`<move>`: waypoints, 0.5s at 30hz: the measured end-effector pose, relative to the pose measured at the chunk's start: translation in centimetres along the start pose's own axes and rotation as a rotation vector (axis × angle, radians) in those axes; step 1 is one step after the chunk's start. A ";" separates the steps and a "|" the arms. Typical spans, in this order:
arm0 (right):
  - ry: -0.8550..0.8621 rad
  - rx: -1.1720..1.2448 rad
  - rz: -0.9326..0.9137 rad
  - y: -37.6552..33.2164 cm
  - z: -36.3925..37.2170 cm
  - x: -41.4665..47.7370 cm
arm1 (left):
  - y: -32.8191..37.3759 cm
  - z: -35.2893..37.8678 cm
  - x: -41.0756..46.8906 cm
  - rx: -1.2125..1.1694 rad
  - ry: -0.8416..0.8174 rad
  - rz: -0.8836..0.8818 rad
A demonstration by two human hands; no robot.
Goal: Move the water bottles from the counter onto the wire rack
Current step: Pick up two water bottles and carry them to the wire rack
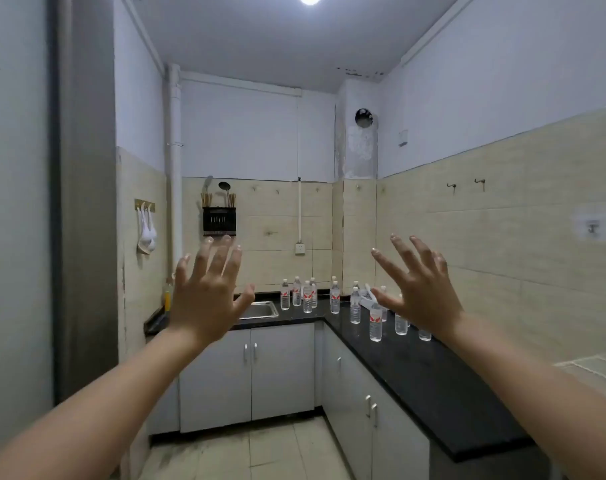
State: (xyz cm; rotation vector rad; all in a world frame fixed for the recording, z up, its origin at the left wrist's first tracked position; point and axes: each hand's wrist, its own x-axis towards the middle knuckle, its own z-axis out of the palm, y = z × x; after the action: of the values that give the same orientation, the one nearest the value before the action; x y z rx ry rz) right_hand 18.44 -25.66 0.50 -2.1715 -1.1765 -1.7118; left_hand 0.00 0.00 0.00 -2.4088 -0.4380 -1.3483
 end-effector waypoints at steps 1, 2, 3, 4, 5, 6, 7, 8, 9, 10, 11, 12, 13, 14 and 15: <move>-0.029 0.020 0.015 -0.1 0.2 -0.2 | 0.5 0.5 -0.2 -0.017 -0.025 -0.008; -0.010 0.008 0.004 0.0 0.5 -0.5 | 1.1 0.9 -0.3 -0.024 -0.040 0.003; -0.010 0.011 -0.005 0.1 1.1 -1.1 | 1.6 1.6 -0.7 -0.029 -0.040 0.005; 0.004 -0.012 -0.004 0.1 2.1 -2.0 | 2.2 2.5 -1.3 -0.019 -0.042 -0.003; -0.012 -0.003 0.005 0.2 2.8 -2.6 | 2.8 3.3 -1.8 -0.018 -0.032 -0.007; -0.035 0.005 0.011 0.3 3.5 -3.2 | 3.3 4.0 -2.2 -0.020 -0.044 -0.011; -0.060 0.011 0.021 0.2 4.0 -3.6 | 3.6 4.7 -2.5 -0.014 -0.048 -0.016; -0.068 0.013 0.015 0.2 4.5 -4.1 | 3.9 5.5 -2.9 -0.014 -0.063 -0.014; -0.101 0.013 0.007 0.0 5.4 -4.6 | 4.1 6.3 -3.3 0.000 -0.083 -0.008; -0.138 0.012 0.000 -0.3 6.3 -5.2 | 4.1 7.2 -3.6 0.016 -0.114 -0.006; -0.169 0.015 -0.008 -0.5 7.3 -5.6 | 4.0 8.1 -3.7 0.026 -0.142 -0.012; -0.184 0.023 -0.010 -0.7 8.4 -5.8 | 3.8 9.1 -3.5 0.028 -0.168 -0.023; -0.188 0.031 -0.007 -0.7 9.4 -5.9 | 3.6 10.1 -3.3 0.023 -0.195 -0.040; -0.193 0.040 0.002 -0.8 10.5 -5.8 | 3.4 11.1 -2.9 0.018 -0.220 -0.060; -0.201 0.048 0.009 -0.8 11.6 -5.6 | 3.3 12.2 -2.5 0.013 -0.236 -0.076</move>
State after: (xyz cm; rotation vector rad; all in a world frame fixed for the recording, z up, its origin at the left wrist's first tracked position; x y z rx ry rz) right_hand 26.53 -21.60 -8.68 -2.3594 -1.2367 -1.4732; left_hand 9.35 2.23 -8.63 -2.5750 -0.6035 -1.0890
